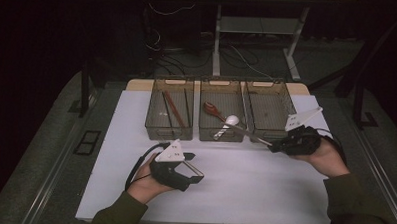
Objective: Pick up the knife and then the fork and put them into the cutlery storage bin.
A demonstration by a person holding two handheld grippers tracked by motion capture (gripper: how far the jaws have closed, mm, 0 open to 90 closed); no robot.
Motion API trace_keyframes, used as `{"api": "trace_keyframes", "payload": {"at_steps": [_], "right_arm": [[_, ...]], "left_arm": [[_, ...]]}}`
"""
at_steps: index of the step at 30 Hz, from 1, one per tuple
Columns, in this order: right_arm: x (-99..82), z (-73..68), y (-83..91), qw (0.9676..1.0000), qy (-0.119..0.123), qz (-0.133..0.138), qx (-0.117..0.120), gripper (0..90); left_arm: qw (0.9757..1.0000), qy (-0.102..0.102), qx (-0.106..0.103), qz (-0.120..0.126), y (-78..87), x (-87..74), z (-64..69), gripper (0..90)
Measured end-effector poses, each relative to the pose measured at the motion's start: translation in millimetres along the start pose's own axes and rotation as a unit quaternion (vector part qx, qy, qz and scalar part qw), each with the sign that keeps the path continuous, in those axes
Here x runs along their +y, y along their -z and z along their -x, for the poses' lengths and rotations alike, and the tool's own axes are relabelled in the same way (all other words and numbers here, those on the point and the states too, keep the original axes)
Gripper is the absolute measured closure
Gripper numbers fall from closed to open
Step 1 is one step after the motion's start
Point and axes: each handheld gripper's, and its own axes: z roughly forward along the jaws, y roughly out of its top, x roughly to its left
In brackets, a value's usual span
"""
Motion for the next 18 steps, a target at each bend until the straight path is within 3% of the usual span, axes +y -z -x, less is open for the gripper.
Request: {"api": "trace_keyframes", "payload": {"at_steps": [3,8,14,18], "right_arm": [[3.9,13.7,10.5,0.9993,-0.022,0.013,-0.028,82.8],[10.3,38.1,19.9,0.9953,-0.058,0.015,-0.076,82.8],[14.7,67.8,20.9,0.9849,-0.111,0.001,-0.133,82.8],[16.0,83.6,16.8,0.9792,-0.136,-0.007,-0.15,82.8]], "left_arm": [[0.9995,0.028,0.013,-0.003,3.6,-14.3,-3.2,21.8],[0.9981,0.051,0.033,-0.004,7.8,-33.5,-4.4,16.5],[0.9957,0.071,0.059,-0.002,12.3,-45.5,-4.5,10.3],[0.9943,0.076,0.074,-0.001,14.3,-47.4,-6.8,2.4]]}}
